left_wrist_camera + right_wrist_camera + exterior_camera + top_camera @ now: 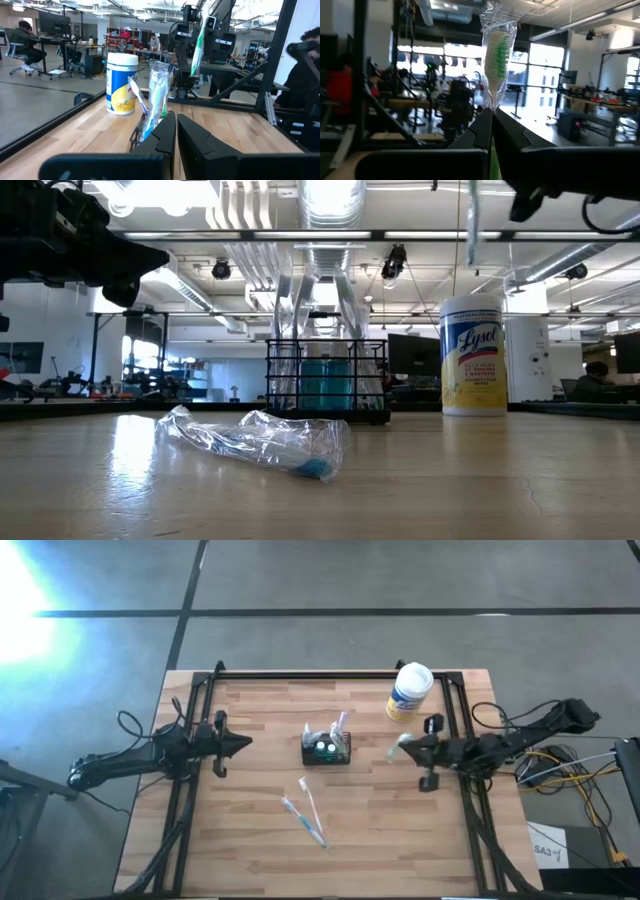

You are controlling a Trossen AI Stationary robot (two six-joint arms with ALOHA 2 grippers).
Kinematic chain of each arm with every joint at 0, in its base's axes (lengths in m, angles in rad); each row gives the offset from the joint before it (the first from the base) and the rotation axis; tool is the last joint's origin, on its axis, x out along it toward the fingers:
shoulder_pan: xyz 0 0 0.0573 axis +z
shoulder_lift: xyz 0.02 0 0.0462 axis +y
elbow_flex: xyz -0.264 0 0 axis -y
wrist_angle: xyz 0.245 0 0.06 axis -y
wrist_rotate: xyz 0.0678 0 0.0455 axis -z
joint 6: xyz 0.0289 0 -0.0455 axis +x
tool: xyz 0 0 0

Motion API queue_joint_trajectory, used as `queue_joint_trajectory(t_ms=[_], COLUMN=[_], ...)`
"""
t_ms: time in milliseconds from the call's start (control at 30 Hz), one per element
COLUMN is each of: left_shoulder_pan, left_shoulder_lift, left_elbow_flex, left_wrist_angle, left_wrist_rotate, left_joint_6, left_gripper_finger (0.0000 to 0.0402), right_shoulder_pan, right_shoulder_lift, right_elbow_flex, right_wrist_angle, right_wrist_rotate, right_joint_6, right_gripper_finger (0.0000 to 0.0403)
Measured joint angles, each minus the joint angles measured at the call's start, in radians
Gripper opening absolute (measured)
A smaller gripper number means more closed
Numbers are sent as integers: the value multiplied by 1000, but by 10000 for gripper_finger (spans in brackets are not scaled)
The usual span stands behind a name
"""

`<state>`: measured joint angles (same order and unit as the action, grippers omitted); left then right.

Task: Pick & Place toothbrushing station
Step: Put the green toothbrush into the black wire organizer

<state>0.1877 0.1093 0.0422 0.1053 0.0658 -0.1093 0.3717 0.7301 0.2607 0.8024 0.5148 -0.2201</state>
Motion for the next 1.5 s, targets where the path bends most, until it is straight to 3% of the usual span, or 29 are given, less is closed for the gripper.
queue_joint_trajectory(t_ms=[100,300,467,667,800,1067,1500], left_shoulder_pan=[0,0,0,0,0,-1,-1], left_shoulder_lift=[0,0,0,0,0,1,1], left_elbow_flex=[0,0,0,0,0,0,0], left_wrist_angle=[0,-1,-3,-19,-29,-41,-38], left_wrist_rotate=[0,0,0,0,0,0,0], left_joint_6=[0,0,0,0,-1,-12,-18], left_gripper_finger=[21,21,21,21,21,21,21], right_shoulder_pan=[-77,-270,-336,-347,-344,-343,-279], right_shoulder_lift=[128,412,646,832,885,914,953], right_elbow_flex=[58,163,206,228,221,208,205], right_wrist_angle=[8,89,332,524,608,580,562], right_wrist_rotate=[-46,-326,-329,-311,-217,-176,5], right_joint_6=[11,135,128,134,133,131,-34], right_gripper_finger=[8,8,8,8,8,8,8])
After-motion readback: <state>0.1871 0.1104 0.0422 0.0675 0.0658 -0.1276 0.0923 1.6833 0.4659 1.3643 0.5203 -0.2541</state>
